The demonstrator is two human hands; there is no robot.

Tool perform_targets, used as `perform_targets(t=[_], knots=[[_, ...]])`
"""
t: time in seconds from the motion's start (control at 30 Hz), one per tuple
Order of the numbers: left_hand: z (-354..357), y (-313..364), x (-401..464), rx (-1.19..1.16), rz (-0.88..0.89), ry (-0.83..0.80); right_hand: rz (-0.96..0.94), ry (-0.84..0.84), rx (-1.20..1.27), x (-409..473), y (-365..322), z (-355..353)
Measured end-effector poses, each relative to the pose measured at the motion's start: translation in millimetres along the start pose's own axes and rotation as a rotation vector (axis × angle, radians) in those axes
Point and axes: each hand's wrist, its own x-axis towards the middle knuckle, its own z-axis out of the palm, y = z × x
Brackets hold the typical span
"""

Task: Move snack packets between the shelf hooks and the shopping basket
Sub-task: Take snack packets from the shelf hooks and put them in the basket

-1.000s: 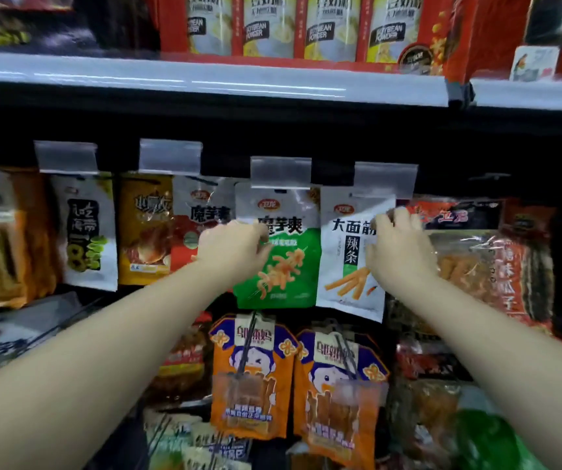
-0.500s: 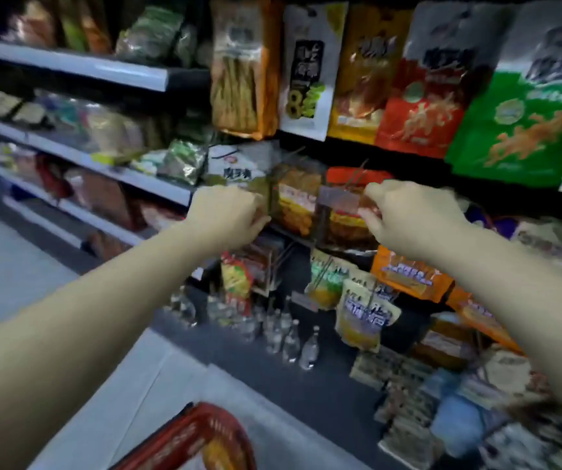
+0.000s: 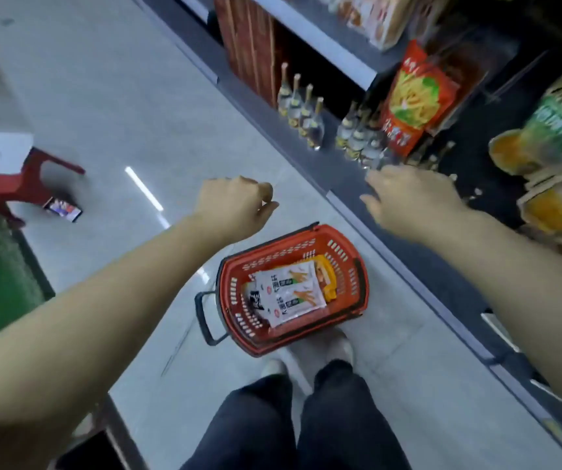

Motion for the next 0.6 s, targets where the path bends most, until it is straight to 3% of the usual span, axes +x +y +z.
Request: perform_targets(t=[0.13,0.37,0.6], knots=[[89,-12,-23,-0.057,-0.08,-0.173,-0.104,-0.178,0.048,32,-36,90],[285,1,-58,-0.169,-0.256,-0.421,-0.38,-0.411,-0.111,81,-66,283],[492,27,-90,-0.207,-0.366,-0.757,-0.612,-0.533,-0.244,112,-94,480]])
